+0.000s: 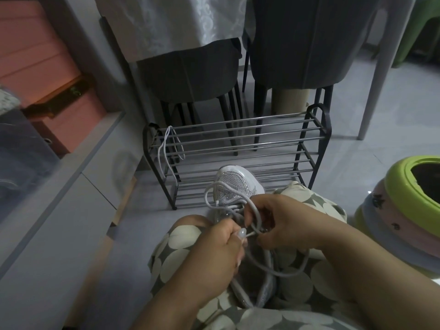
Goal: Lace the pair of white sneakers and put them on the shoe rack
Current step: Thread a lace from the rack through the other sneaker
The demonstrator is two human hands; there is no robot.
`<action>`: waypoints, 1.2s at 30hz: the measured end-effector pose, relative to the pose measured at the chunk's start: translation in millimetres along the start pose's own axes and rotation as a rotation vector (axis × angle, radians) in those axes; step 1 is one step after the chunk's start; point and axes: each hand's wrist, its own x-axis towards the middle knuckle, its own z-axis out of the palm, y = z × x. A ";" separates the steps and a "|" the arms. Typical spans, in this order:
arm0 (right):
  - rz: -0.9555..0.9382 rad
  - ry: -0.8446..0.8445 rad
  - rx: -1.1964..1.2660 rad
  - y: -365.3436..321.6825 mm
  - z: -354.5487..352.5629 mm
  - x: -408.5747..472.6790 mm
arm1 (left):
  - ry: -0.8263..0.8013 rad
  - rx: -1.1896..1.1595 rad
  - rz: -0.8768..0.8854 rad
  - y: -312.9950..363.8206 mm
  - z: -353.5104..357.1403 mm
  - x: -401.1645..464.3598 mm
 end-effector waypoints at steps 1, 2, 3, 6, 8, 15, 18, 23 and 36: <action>0.009 0.001 0.004 0.7 0.4 0.7 | -0.008 0.002 -0.001 1.4 -2.8 -0.5; 0.023 0.002 0.010 1.2 0.6 1.3 | -0.016 0.004 -0.005 3.2 -6.1 -1.0; 0.038 0.003 0.021 2.1 0.7 1.8 | -0.021 -0.003 -0.010 4.8 -9.7 -2.1; 0.072 0.004 0.058 3.0 0.2 2.6 | -0.031 -0.060 -0.041 7.4 -24.0 -5.7; 0.073 0.011 0.071 2.6 0.9 2.9 | -0.021 -0.098 -0.065 8.0 -34.0 -7.2; 0.069 0.008 0.146 0.5 3.4 5.6 | 0.153 0.417 0.019 -9.8 -39.5 5.4; 0.063 0.005 0.219 4.4 2.8 6.9 | 0.190 0.501 0.146 -8.7 -29.5 6.2; 0.077 0.054 0.609 8.6 4.4 9.6 | 0.171 0.651 0.326 -8.8 -8.5 9.1; 0.170 0.166 0.890 11.4 3.6 11.8 | 0.157 0.270 0.366 -4.1 -23.6 10.6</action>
